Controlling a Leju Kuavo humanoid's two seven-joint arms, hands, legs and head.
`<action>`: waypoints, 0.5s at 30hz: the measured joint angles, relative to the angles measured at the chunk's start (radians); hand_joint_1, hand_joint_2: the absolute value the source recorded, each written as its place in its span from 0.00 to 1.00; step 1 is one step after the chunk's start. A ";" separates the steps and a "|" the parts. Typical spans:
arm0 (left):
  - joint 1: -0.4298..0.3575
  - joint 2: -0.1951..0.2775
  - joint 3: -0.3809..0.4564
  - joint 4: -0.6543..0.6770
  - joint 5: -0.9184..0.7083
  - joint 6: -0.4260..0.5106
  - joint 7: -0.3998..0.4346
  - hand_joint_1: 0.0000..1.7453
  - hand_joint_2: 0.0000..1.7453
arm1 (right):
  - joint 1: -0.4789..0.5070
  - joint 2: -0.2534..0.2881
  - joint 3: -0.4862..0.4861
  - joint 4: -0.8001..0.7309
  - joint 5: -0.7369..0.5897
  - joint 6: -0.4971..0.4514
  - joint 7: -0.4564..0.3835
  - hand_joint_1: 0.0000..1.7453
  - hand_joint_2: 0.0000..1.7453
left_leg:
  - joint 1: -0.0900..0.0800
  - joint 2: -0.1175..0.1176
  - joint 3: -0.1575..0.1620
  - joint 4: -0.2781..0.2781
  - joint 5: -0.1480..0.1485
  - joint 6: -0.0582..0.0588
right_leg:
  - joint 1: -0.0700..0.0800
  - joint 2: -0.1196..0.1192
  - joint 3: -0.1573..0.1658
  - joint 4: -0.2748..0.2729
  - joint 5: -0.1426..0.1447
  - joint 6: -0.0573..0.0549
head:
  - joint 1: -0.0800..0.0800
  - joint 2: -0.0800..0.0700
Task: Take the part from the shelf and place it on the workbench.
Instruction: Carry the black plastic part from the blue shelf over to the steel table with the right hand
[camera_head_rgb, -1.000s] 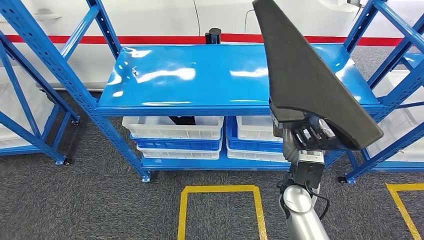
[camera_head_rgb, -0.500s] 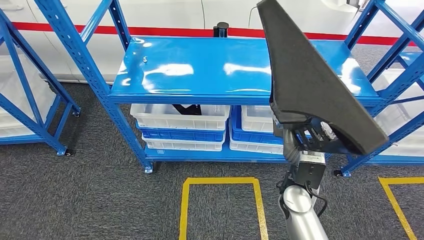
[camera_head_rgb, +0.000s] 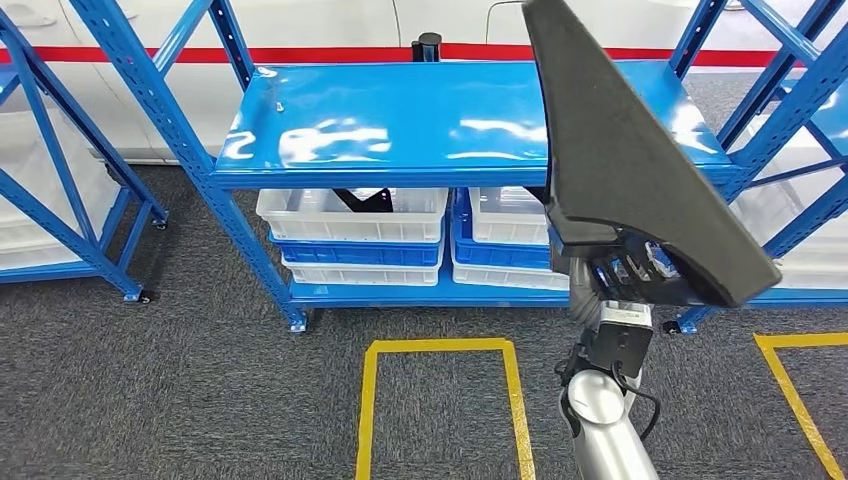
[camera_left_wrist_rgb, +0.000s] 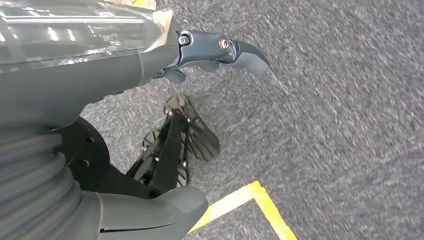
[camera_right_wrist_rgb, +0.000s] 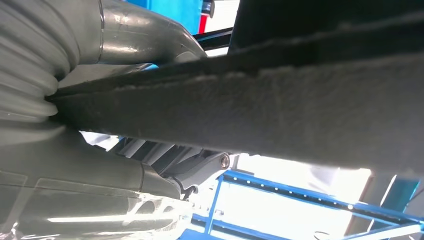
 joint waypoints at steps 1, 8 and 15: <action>0.000 0.000 0.000 0.000 0.001 -0.001 0.000 0.00 1.00 | 0.001 0.000 0.000 0.000 0.001 0.000 0.000 0.99 1.00 | 0.003 0.000 0.047 -0.062 0.025 0.000 | -0.001 0.000 -0.007 0.005 0.003 0.004 | 0.000 0.000; -0.005 0.000 0.000 0.000 0.009 -0.006 -0.001 0.00 1.00 | 0.000 0.004 0.000 -0.002 0.002 -0.001 0.000 0.99 1.00 | -0.006 -0.002 0.131 -0.236 0.058 0.039 | 0.003 0.000 -0.047 0.029 0.016 0.047 | 0.002 0.000; -0.006 0.000 0.000 -0.001 0.009 -0.007 -0.002 0.00 1.00 | 0.004 0.004 -0.001 0.002 0.002 -0.002 0.000 0.99 1.00 | -0.012 0.005 0.059 -0.240 0.120 0.066 | 0.005 0.000 -0.104 0.281 -0.117 0.050 | 0.008 0.000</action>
